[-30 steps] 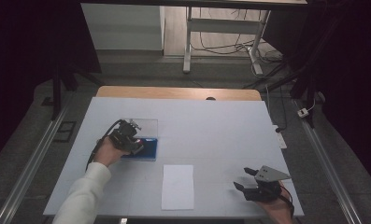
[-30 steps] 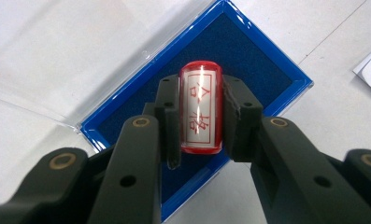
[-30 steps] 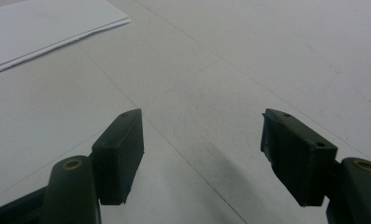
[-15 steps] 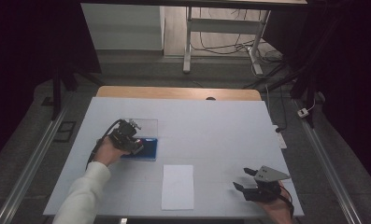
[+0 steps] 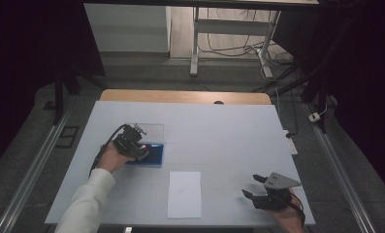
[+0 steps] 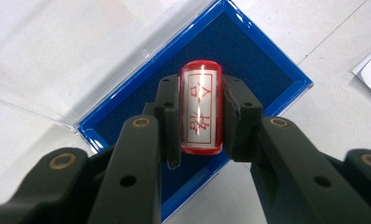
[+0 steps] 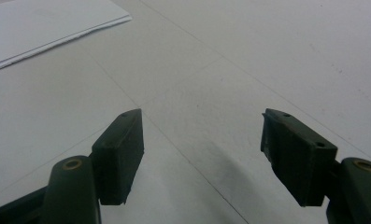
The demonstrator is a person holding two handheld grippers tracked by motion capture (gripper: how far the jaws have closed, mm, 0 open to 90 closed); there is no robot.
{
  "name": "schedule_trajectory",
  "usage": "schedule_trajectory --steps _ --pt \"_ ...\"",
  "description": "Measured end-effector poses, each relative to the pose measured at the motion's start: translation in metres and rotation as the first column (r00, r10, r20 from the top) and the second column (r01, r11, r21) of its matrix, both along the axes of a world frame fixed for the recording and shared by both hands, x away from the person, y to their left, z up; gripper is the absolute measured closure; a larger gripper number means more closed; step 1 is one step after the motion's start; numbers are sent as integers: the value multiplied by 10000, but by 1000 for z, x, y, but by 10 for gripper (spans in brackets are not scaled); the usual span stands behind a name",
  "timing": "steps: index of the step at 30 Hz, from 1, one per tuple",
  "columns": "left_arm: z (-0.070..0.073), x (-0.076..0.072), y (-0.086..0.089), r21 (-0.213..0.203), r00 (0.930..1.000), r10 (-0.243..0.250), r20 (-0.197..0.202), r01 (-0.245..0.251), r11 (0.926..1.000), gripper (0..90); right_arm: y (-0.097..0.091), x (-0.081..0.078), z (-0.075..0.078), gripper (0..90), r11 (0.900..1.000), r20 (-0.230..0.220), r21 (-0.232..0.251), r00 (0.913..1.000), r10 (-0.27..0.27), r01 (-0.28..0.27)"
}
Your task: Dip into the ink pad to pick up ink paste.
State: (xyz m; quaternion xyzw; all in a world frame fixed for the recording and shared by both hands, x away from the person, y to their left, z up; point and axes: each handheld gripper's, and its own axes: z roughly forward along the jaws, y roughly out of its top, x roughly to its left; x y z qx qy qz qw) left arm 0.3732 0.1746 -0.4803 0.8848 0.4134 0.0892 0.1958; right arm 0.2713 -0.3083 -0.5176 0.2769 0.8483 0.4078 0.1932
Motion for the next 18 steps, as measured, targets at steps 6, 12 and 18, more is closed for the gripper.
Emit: schedule_trajectory --steps 6,12,18 --pt "0 0 0 15 10000 4 0 -4 10000 706 0 0 0 296 10000 15 -16 10000 -2 2" --pt "10 -4 6 -282 9999 -63 155 68 9996 703 -3 -2 2 296 9999 129 58 9999 -86 85" --pt "25 -8 15 -641 9992 13 401 12 9979 703 -7 -2 2 297 9997 140 165 9997 -187 185"
